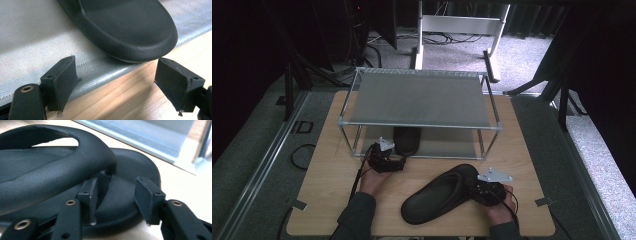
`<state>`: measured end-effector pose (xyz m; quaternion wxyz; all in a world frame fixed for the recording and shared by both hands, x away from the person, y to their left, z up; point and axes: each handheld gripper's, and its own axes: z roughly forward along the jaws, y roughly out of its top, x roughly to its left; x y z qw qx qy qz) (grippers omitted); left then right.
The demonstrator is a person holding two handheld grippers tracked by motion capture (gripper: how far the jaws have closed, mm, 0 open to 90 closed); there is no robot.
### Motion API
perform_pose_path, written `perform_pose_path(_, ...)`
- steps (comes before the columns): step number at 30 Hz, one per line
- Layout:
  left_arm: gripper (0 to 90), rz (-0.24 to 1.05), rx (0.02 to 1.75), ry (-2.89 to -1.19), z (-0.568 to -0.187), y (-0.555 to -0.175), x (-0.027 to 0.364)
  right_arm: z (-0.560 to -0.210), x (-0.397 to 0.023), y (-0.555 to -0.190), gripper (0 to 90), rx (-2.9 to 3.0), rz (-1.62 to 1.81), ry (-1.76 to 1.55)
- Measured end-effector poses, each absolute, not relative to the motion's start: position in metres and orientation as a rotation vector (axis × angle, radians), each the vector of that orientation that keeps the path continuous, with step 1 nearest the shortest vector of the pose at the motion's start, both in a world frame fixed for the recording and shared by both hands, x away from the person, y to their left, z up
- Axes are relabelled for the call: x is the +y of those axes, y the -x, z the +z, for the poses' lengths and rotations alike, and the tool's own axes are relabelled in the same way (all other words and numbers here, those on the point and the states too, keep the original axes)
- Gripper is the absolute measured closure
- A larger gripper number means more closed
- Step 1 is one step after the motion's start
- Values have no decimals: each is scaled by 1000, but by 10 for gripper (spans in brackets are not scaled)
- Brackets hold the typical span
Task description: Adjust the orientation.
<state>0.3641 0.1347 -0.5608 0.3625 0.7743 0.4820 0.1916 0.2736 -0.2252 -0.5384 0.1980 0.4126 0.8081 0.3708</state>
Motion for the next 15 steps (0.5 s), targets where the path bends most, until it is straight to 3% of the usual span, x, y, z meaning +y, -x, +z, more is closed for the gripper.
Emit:
perform_pose_path(6, 185, 493, 1241, -1995, -561, -364, 135, -538, -214, -288, 707, 2299, 1031, -1077)
perform_pose_path(15, 184, 493, 1241, -1994, -561, -364, 135, -531, -195, -313, 721, 2299, 1047, -1031)
